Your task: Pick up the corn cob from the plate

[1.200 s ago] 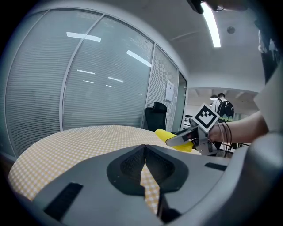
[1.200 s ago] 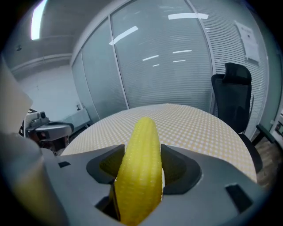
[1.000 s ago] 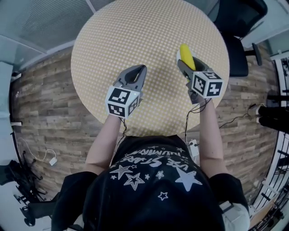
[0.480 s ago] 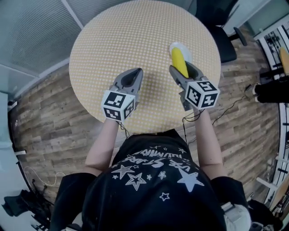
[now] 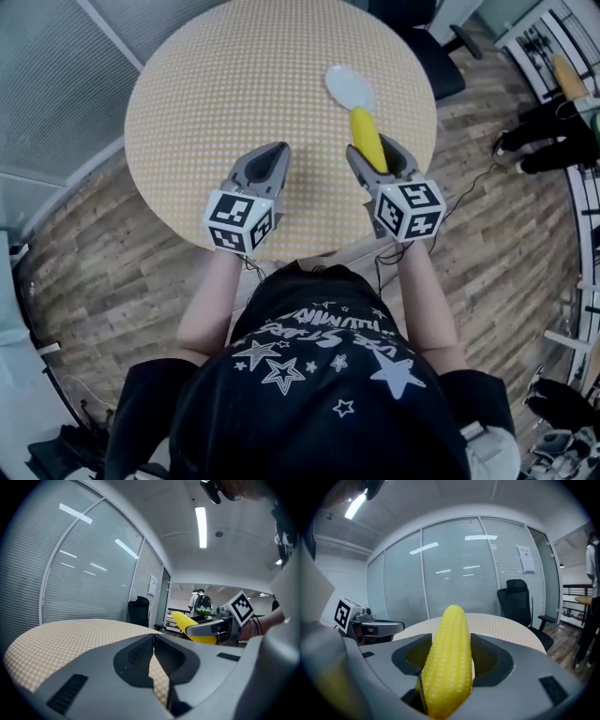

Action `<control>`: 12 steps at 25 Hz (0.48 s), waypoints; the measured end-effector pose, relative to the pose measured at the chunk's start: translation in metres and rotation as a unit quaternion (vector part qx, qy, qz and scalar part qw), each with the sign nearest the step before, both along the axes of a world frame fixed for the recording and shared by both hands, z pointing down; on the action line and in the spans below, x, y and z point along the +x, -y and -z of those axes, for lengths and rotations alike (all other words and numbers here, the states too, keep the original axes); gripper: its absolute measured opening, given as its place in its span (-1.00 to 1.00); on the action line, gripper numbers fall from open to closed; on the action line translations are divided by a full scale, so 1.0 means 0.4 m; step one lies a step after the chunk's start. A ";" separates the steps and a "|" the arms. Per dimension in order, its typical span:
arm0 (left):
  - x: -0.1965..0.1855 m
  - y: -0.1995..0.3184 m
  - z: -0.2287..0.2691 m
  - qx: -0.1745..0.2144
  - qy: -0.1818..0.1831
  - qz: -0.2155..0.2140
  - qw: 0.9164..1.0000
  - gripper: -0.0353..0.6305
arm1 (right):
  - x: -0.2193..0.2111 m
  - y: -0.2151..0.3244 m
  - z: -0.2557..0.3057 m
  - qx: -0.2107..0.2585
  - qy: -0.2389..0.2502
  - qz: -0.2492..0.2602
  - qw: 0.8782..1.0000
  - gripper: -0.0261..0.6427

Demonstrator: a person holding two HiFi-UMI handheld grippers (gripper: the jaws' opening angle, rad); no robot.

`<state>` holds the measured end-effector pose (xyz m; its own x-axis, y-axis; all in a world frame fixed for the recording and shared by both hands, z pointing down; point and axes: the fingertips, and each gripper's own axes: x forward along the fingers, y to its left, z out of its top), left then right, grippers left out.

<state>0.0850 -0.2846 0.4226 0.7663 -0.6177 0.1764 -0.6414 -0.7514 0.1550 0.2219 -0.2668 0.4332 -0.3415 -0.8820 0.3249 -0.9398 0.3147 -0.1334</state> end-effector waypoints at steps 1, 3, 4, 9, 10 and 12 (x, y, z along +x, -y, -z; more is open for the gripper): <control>0.001 -0.006 0.007 0.004 0.001 0.003 1.000 -0.87 | 0.004 -0.007 0.009 0.007 -0.004 0.000 1.000 -0.13; -0.002 -0.017 0.024 0.008 0.001 0.013 1.000 -0.87 | 0.005 -0.018 0.028 0.017 0.000 0.005 1.000 -0.13; -0.003 -0.026 0.031 0.007 0.002 0.019 1.000 -0.87 | 0.004 -0.027 0.037 0.020 0.005 0.009 1.000 -0.13; 0.005 -0.125 0.059 0.011 0.016 0.028 0.999 -0.87 | -0.008 -0.104 0.058 0.027 0.034 0.031 0.999 -0.13; 0.007 -0.145 0.060 0.011 0.020 0.029 0.999 -0.87 | -0.012 -0.119 0.059 0.027 0.038 0.037 0.998 -0.13; 0.005 -0.183 0.059 0.007 0.023 0.035 0.999 -0.87 | -0.027 -0.148 0.058 0.029 0.047 0.050 0.997 -0.13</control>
